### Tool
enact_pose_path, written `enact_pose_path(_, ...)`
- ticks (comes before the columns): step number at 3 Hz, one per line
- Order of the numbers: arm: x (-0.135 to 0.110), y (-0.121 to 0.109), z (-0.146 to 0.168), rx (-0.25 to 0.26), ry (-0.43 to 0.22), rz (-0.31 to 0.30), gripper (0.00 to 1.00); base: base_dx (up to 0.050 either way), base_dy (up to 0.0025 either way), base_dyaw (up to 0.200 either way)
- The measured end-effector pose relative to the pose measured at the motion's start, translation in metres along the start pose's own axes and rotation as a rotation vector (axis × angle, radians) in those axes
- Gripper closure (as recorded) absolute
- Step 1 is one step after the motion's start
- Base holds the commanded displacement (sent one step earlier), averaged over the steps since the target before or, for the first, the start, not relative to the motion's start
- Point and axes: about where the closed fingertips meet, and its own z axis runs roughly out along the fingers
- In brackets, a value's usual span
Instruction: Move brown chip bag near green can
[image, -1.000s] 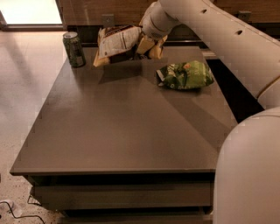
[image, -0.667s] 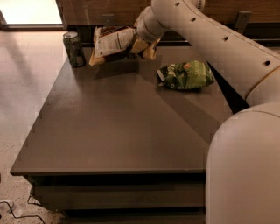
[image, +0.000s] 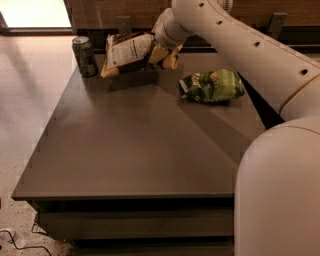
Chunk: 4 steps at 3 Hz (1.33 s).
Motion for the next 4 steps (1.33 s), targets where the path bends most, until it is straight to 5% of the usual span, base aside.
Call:
enact_pose_path(2,-0.0009,0.0038,0.0047,-0.008,-0.001,-0.001,0.09,0.0,0.0,0.0)
enact_pose_path(4,-0.0014,0.0054,0.0067,-0.011,-0.002,-0.001,0.0,0.0,0.0,0.0)
